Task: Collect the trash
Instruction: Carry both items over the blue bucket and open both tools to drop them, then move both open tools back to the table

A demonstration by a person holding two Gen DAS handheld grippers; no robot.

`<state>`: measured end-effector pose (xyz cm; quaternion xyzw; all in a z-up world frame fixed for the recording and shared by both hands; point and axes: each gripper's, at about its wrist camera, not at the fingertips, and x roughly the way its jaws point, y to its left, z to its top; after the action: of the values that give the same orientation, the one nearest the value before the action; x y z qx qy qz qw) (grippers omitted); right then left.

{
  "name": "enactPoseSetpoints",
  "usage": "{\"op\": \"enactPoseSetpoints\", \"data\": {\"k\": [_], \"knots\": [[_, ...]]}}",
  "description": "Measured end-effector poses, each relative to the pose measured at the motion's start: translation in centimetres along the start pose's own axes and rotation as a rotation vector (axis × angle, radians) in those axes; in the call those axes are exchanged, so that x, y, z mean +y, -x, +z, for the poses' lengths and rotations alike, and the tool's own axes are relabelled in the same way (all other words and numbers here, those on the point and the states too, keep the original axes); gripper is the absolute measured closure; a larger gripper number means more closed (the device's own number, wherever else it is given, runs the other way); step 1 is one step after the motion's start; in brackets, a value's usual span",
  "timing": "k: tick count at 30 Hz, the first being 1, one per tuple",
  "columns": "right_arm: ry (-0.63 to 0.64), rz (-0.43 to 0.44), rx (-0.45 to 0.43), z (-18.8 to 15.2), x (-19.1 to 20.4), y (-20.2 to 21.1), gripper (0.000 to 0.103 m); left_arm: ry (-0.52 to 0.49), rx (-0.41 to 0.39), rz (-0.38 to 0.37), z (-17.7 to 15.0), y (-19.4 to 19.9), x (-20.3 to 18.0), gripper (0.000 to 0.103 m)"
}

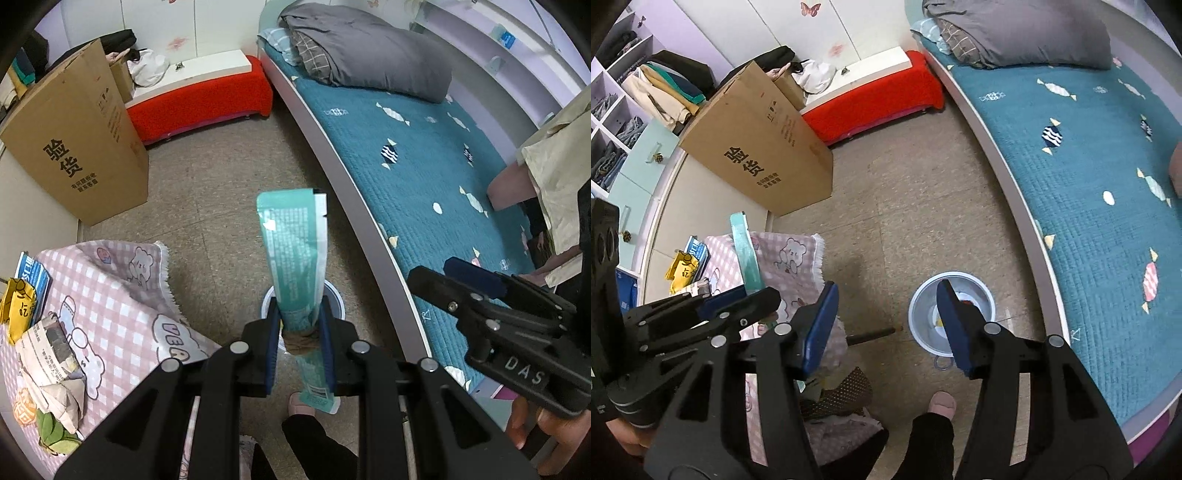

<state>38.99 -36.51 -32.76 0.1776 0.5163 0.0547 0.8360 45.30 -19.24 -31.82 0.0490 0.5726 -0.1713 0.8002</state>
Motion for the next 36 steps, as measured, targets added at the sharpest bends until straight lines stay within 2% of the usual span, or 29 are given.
{"op": "enactPoseSetpoints", "data": {"k": [13,22,23,24,26,29,36], "knots": [[-0.043,-0.040,-0.036,-0.4,-1.5,1.5,0.044,-0.052,0.018,-0.008,0.6,-0.9,-2.5,0.083],[-0.095,-0.078,-0.099,-0.5,-3.8,3.7,0.041,-0.088,0.020,-0.046,2.0,-1.2,-5.2,0.081],[-0.103,-0.085,-0.103,-0.5,-4.1,3.9,0.041,-0.084,0.025,-0.051,2.1,-1.2,-5.3,0.070],[-0.108,-0.092,-0.107,-0.6,-4.2,4.1,0.041,-0.080,0.025,-0.053,2.2,-1.2,-5.4,0.052],[-0.119,-0.095,-0.108,-0.8,-4.5,4.3,0.041,-0.077,0.016,-0.041,2.1,-1.1,-5.4,0.039],[-0.126,-0.102,-0.106,-1.0,-4.7,4.4,0.041,-0.074,0.042,-0.040,1.9,-1.4,-5.2,0.039],[-0.106,-0.097,-0.094,-1.7,-2.8,4.1,0.041,-0.039,0.023,-0.026,0.6,0.0,-3.3,0.036]]}}
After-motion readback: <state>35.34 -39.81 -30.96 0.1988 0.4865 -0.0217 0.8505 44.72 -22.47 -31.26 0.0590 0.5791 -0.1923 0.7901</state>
